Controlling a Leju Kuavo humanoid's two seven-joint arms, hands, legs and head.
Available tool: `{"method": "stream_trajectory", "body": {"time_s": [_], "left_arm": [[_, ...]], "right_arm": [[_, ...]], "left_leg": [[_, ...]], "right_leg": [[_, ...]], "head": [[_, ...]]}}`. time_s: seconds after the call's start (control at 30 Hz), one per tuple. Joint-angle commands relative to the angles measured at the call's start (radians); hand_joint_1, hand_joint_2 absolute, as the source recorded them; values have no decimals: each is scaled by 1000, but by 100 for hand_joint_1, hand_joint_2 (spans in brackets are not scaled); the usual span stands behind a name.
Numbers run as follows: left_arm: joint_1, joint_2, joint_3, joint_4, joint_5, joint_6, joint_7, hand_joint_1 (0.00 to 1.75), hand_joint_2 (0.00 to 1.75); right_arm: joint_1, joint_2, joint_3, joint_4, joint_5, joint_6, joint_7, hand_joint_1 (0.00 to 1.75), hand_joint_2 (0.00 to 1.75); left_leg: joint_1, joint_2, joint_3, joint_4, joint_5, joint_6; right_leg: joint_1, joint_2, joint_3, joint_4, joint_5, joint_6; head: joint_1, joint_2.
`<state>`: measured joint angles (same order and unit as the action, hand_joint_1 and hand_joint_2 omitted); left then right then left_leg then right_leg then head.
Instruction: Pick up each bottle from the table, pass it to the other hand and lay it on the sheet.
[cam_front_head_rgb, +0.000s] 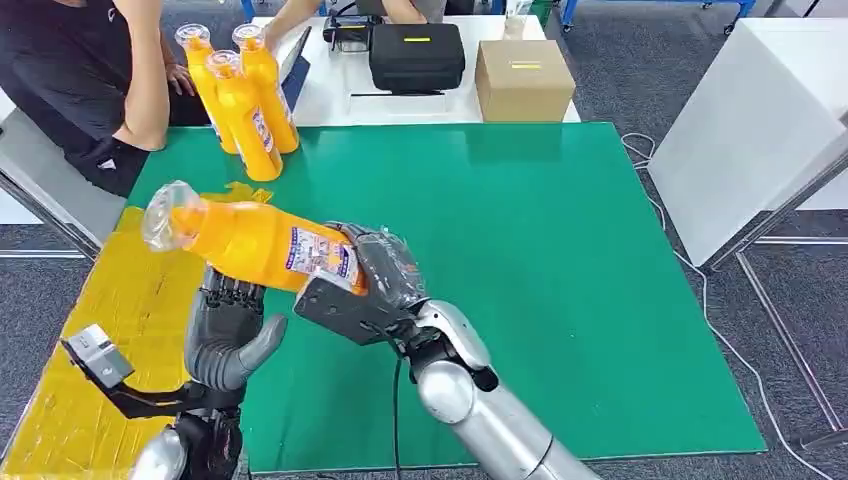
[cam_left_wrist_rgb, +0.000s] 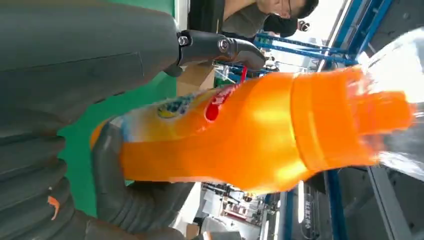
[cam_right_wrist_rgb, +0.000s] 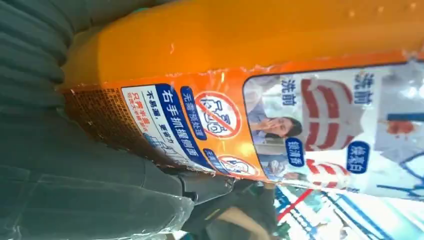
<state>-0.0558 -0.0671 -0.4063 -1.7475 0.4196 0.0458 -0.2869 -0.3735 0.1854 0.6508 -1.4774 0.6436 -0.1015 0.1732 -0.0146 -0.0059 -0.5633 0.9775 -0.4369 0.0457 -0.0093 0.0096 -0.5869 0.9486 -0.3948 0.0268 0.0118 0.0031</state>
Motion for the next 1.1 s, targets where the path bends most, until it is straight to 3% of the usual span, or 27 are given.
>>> {"method": "stream_trajectory", "body": {"time_s": [0.03, 0.5, 0.77, 0.8, 0.83, 1.1], "left_arm": [[14, -1, 74, -29, 31, -7, 17, 0, 175], [5, 6, 144, -67, 16, 12, 15, 0, 175], [12, 3, 142, -58, 2, 7, 38, 0, 175], [10, 2, 137, -58, 3, -3, 45, 14, 175], [8, -2, 136, -57, 3, -12, 49, 175, 175], [-15, -6, 122, -44, 9, -32, 66, 175, 175]], "right_arm": [[-73, 32, 116, 161, 44, -5, 17, 175, 175], [-39, 30, 226, 231, 78, 24, 12, 175, 175], [-22, -3, 230, 153, 107, 5, 30, 175, 175], [-31, -6, 228, 142, 129, 3, 47, 175, 175], [-34, -5, 220, 131, 140, 11, 55, 175, 175], [-65, 9, 196, 113, 177, 30, 80, 175, 175]], "left_leg": [[1, 5, 5, 0, -3, -4], [2, 2, 5, 0, -3, -4], [1, 0, 2, -1, -1, -2], [1, -1, 2, -1, -1, -2], [1, -1, 1, 0, 0, -2], [1, -1, 1, 0, -1, -2]], "right_leg": [[1, 4, 4, -1, -1, -1], [1, 1, 5, -1, -2, -1], [1, -1, 2, -1, -1, -1], [1, -1, 2, -1, -1, -1], [1, -1, 1, -1, -1, -1], [0, -2, 0, 0, -1, -1]], "head": [[0, 0], [0, 0], [0, 0], [0, 0], [0, 0], [0, 0]]}}
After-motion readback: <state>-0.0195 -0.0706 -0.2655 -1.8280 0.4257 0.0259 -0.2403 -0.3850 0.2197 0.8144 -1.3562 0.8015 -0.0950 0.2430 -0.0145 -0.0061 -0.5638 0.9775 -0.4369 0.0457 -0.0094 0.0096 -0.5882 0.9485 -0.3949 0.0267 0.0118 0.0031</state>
